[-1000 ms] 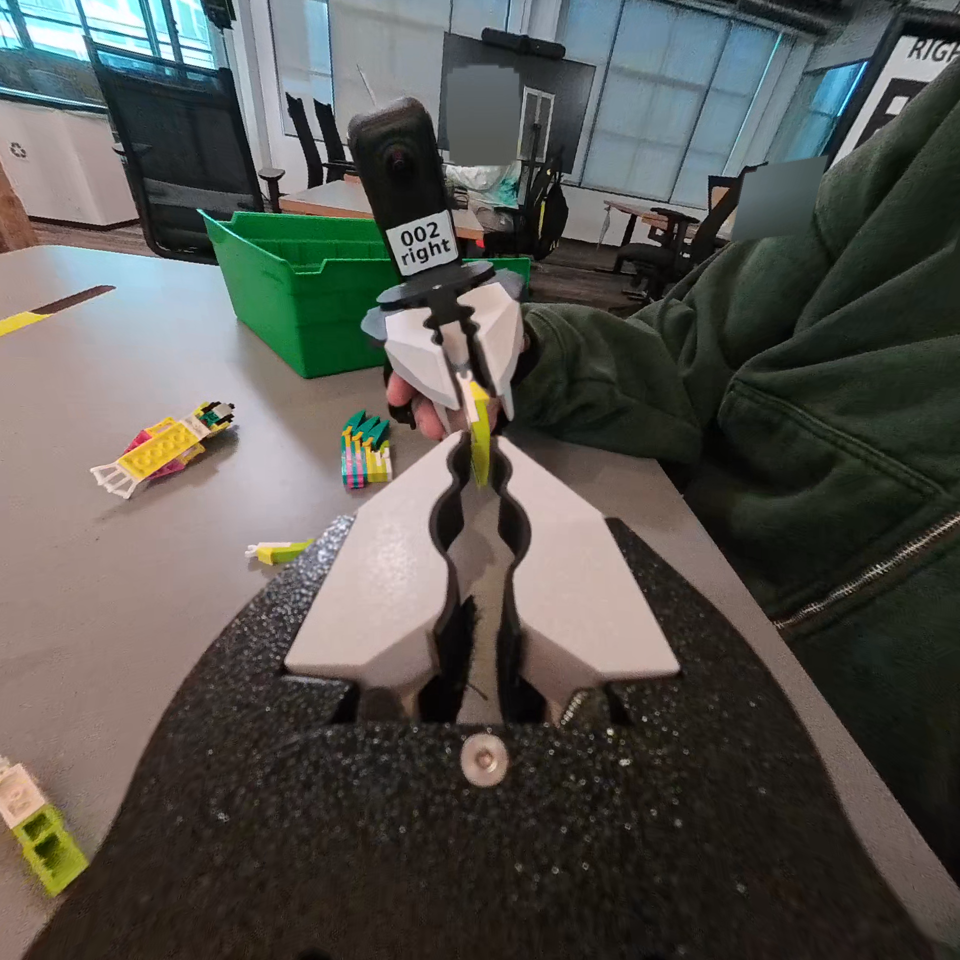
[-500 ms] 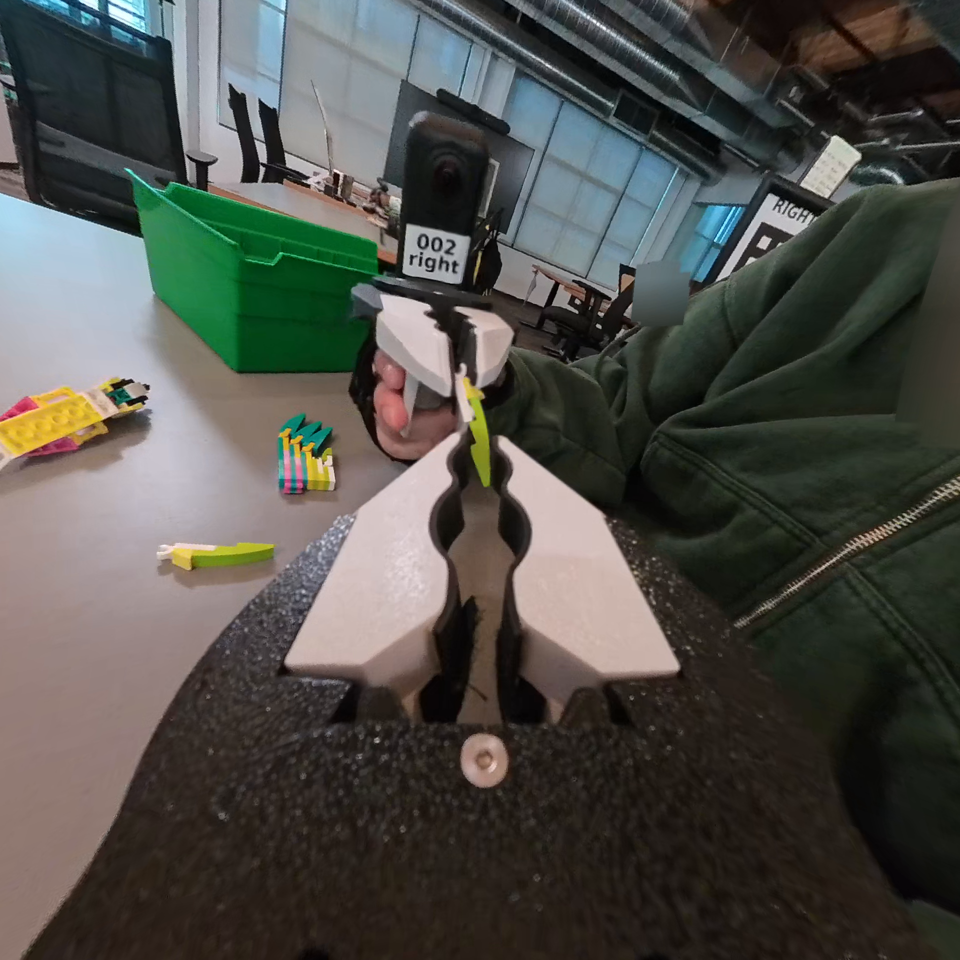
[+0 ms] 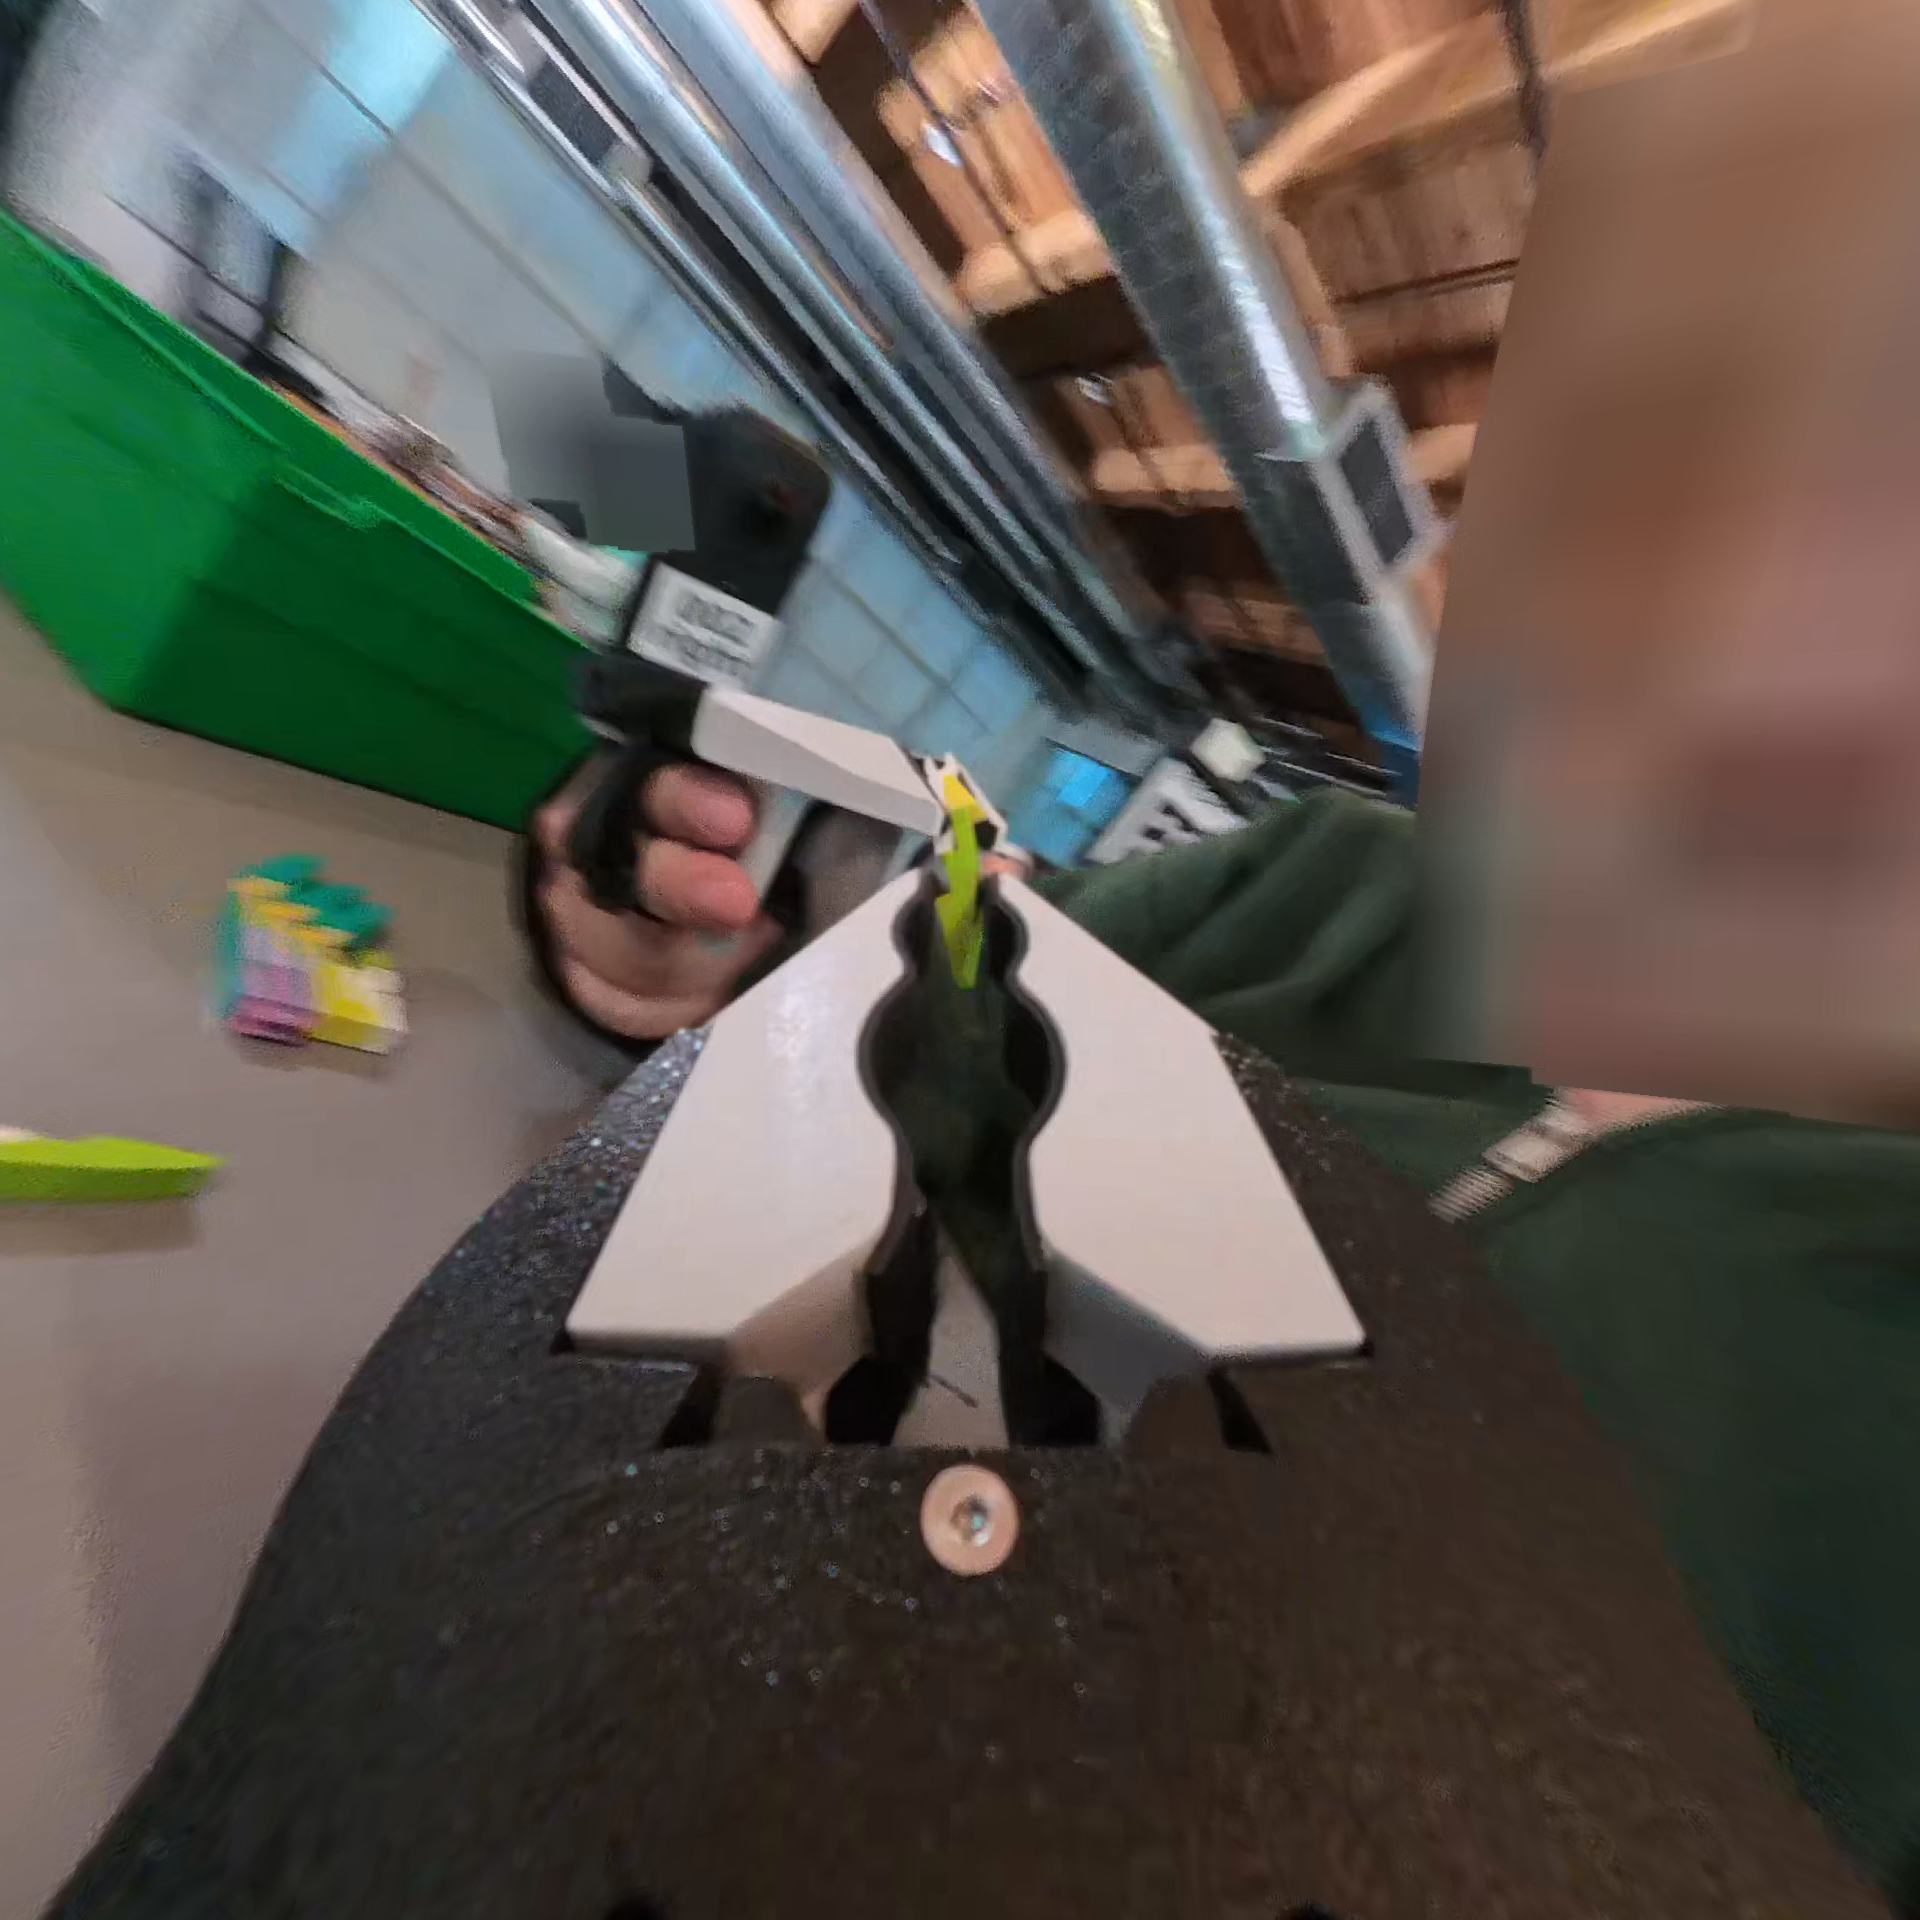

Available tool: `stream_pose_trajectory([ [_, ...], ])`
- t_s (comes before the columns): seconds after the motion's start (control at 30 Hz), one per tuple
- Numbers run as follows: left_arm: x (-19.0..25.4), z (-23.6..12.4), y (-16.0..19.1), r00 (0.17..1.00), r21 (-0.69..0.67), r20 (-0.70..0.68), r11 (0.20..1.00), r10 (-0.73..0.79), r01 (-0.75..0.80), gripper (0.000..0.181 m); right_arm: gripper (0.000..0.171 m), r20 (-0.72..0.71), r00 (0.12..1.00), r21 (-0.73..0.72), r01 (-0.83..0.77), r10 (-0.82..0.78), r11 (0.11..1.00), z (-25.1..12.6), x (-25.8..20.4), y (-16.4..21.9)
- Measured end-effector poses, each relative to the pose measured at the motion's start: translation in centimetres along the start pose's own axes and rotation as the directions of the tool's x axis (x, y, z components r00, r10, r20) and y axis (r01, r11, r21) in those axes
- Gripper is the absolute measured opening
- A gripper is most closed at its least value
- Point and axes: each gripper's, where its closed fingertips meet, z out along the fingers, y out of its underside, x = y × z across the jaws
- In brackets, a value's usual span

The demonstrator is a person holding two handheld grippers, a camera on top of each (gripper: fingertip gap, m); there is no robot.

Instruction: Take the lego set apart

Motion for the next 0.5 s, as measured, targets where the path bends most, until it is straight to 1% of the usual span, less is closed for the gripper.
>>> stream_pose_trajectory([
  [0.03, -1.0, -0.2, -0.6, 0.992, 0.018, 0.103, 0.997, 0.074, -0.076, 0.026, 0.008, -0.047, 0.998, 0.011, -0.033, 0.034, 0.999, -0.2, 1.0, -0.2],
  [0.07, -1.6, -0.4, -0.9, 0.966, 0.002, 0.189, 0.983, 0.177, -0.181, 0.040, 0.008, -0.083, 0.994, 0.022, -0.063, 0.065, 0.998, -0.5, 1.8, -0.3],
  [0.1, -2.0, -0.6, -1.1, 0.919, -0.040, 0.264, 0.955, 0.292, -0.293, 0.047, 0.008, -0.116, 0.989, 0.030, -0.087, 0.090, 0.996, -0.6, 2.4, -0.2],
  [0.13, -2.3, -0.7, -1.3, 0.851, -0.099, 0.328, 0.910, 0.411, -0.401, 0.049, 0.008, -0.142, 0.983, 0.033, -0.111, 0.115, 0.993, -0.7, 3.0, -0.1],
  [0.17, -2.7, -1.0, -1.4, 0.761, -0.171, 0.385, 0.851, 0.522, -0.497, 0.049, 0.008, -0.154, 0.979, 0.034, -0.133, 0.136, 0.991, -0.7, 3.3, 0.0],
  [0.2, -2.9, -1.1, -1.3, 0.677, -0.237, 0.412, 0.789, 0.610, -0.567, 0.046, 0.008, -0.165, 0.974, 0.033, -0.149, 0.153, 0.988, -0.6, 3.5, 0.2],
  [0.23, -3.0, -1.1, -1.1, 0.627, -0.273, 0.414, 0.747, 0.660, -0.606, 0.036, 0.008, -0.172, 0.972, 0.028, -0.158, 0.160, 0.987, -0.5, 3.7, 0.4],
  [0.27, -2.9, -1.0, -1.1, 0.614, -0.273, 0.414, 0.736, 0.671, -0.620, 0.028, 0.008, -0.173, 0.972, 0.019, -0.160, 0.160, 0.987, -0.4, 3.6, 0.6],
  [0.3, -2.9, -0.9, -1.2, 0.625, -0.255, 0.421, 0.746, 0.658, -0.615, 0.025, 0.008, -0.168, 0.973, 0.014, -0.159, 0.159, 0.987, -0.2, 3.5, 0.8],
  [0.33, -3.1, -1.2, -1.5, 0.635, -0.234, 0.439, 0.763, 0.636, -0.602, 0.014, 0.008, -0.166, 0.974, 0.012, -0.157, 0.157, 0.987, -0.2, 3.5, 0.8],
  [0.4, -3.6, -1.5, -1.3, 0.680, -0.236, 0.443, 0.808, 0.584, -0.540, 0.011, 0.007, -0.197, 0.973, -0.017, -0.129, 0.123, 0.991, -0.3, 3.8, 1.1],
  [0.43, -4.0, -1.6, -1.0, 0.692, -0.261, 0.443, 0.820, 0.570, -0.509, 0.010, 0.007, -0.219, 0.973, -0.056, -0.091, 0.077, 0.994, -0.5, 4.0, 1.5],
  [0.47, -4.4, -1.8, -0.6, 0.688, -0.301, 0.443, 0.818, 0.575, -0.490, 0.006, 0.011, -0.244, 0.970, -0.114, -0.036, 0.008, 0.993, -0.8, 4.2, 1.9],
  [0.5, -4.8, -2.1, -0.1, 0.672, -0.355, 0.445, 0.806, 0.591, -0.474, 0.006, 0.019, -0.274, 0.958, -0.185, 0.036, -0.087, 0.982, -1.2, 4.5, 2.2],
])
